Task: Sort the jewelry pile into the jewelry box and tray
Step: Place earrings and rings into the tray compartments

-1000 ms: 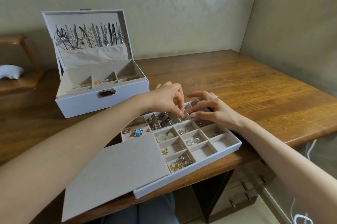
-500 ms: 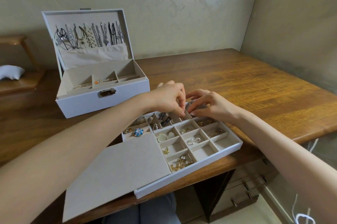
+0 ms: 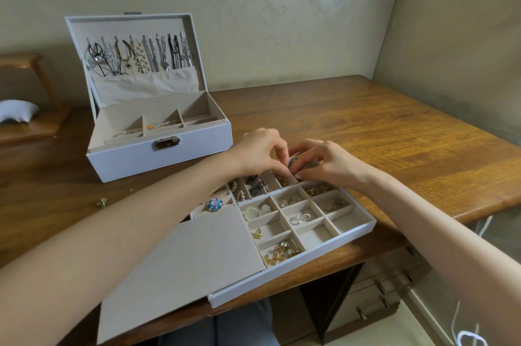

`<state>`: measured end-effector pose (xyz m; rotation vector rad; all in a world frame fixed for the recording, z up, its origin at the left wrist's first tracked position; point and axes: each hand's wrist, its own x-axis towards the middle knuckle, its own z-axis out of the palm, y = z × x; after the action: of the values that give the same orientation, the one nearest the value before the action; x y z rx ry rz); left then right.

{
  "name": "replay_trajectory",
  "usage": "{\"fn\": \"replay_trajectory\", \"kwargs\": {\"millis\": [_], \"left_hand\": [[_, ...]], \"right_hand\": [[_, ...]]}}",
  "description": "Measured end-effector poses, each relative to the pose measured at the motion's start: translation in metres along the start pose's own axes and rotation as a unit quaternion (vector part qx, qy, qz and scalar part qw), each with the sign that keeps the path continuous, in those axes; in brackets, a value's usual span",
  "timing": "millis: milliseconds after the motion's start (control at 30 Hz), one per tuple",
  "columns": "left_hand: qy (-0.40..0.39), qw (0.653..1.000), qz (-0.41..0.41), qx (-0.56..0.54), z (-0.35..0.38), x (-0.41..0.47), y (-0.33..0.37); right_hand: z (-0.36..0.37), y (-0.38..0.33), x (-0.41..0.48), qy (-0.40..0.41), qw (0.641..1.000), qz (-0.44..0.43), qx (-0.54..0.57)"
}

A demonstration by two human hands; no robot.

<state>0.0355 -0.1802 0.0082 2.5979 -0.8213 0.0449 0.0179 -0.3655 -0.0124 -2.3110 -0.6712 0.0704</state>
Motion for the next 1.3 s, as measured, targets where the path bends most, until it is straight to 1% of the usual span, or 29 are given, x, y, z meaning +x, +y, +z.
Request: {"fn": "replay_trajectory", "kwargs": {"millis": [67,167,233,333,433,533,567,633,700,800,900,967,1067,1167,1233,1300], "left_hand": [[0.048,0.998,-0.001,-0.042,-0.013,-0.007,-0.006],[0.124,0.990,-0.023,-0.069,-0.042,-0.030,-0.023],[0.138,0.987,-0.045,-0.068,-0.058,-0.055,-0.038],[0.117,0.986,-0.100,-0.060,-0.073,-0.101,-0.067],[0.103,0.984,-0.143,-0.039,-0.084,-0.142,-0.090],[0.074,0.981,-0.177,-0.002,-0.090,-0.168,-0.101],[0.067,0.981,-0.183,0.022,-0.089,-0.173,-0.103],[0.068,0.974,-0.186,0.110,-0.086,-0.179,-0.106],[0.088,0.957,-0.203,0.190,-0.085,-0.184,-0.108],[0.097,0.940,-0.238,0.226,-0.085,-0.194,-0.113],[0.068,0.948,-0.249,0.188,-0.080,-0.201,-0.119],[0.052,0.955,-0.253,0.146,-0.073,-0.201,-0.121],[0.063,0.958,-0.256,0.114,-0.068,-0.202,-0.128],[0.070,0.958,-0.262,0.092,-0.067,-0.204,-0.135],[0.085,0.961,-0.248,0.084,-0.067,-0.203,-0.134],[0.126,0.968,-0.211,0.058,-0.068,-0.199,-0.129]], "right_hand": [[-0.002,0.002,-0.004,0.033,0.999,-0.003,0.014],[-0.008,0.004,-0.010,0.091,0.995,-0.001,0.051],[-0.012,0.001,-0.010,0.115,0.991,-0.005,0.065],[-0.011,-0.012,-0.001,0.129,0.989,-0.022,0.071],[0.001,-0.037,0.017,0.106,0.992,-0.048,0.045],[0.023,-0.070,0.038,0.052,0.995,-0.085,0.010],[0.032,-0.082,0.045,0.031,0.995,-0.099,-0.002],[0.053,-0.103,0.060,-0.004,0.990,-0.135,-0.034],[0.072,-0.118,0.074,-0.027,0.986,-0.156,-0.060],[0.089,-0.134,0.086,-0.051,0.985,-0.146,-0.076],[0.099,-0.144,0.090,-0.107,0.978,-0.140,-0.112],[0.105,-0.147,0.090,-0.124,0.975,-0.137,-0.124],[0.108,-0.147,0.088,-0.112,0.976,-0.148,-0.112],[0.101,-0.143,0.086,-0.083,0.980,-0.161,-0.080],[0.089,-0.140,0.083,-0.058,0.984,-0.162,-0.056],[0.073,-0.135,0.079,-0.029,0.985,-0.168,-0.030]]}}
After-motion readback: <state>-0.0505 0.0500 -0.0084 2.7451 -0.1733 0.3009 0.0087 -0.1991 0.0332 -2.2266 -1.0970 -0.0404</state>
